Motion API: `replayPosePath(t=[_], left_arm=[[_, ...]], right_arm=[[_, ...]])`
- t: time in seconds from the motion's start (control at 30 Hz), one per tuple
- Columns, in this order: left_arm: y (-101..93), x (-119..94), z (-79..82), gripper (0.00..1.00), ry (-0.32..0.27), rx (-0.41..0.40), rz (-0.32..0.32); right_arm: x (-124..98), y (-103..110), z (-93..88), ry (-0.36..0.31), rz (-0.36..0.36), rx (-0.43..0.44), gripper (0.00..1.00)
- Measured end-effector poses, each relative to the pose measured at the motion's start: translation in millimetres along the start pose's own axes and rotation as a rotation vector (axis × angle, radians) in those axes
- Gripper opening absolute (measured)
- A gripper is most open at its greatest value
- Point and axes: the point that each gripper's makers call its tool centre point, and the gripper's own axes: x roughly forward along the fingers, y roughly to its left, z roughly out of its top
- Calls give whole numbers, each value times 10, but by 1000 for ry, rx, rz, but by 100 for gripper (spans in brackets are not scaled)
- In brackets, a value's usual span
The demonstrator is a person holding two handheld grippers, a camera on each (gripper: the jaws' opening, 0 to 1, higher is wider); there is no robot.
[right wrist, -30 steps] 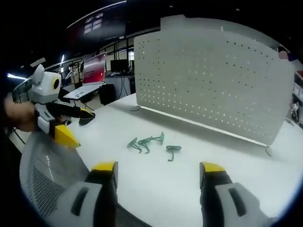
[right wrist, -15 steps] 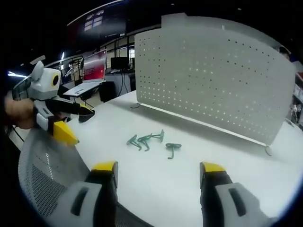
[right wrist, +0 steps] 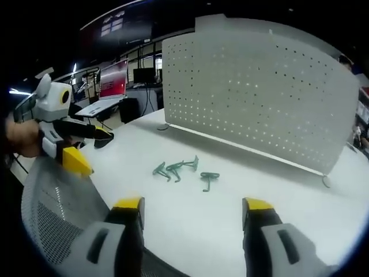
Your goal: Insert the hook assembly into the mounting plate slot until the hook locks in place.
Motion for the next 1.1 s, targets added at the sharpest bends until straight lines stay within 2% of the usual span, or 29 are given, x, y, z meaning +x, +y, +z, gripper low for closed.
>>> replayPosePath(t=[0.63,0.73,0.9,1.1], left_arm=[[59,-15,30,100,-17,-10,25],[74,-9,22,100,-12,-3,34],[61,-5,16,100,-8,-4,25],[66,15,-24,100,14,-2,25]], right_arm=[[-33,-4,26,-8,6,14,60],[-73,7,108,-37,25,63,58],[-142,-19,200,-53,21,32,56],[-144,23,207,-31,53,-5,49]])
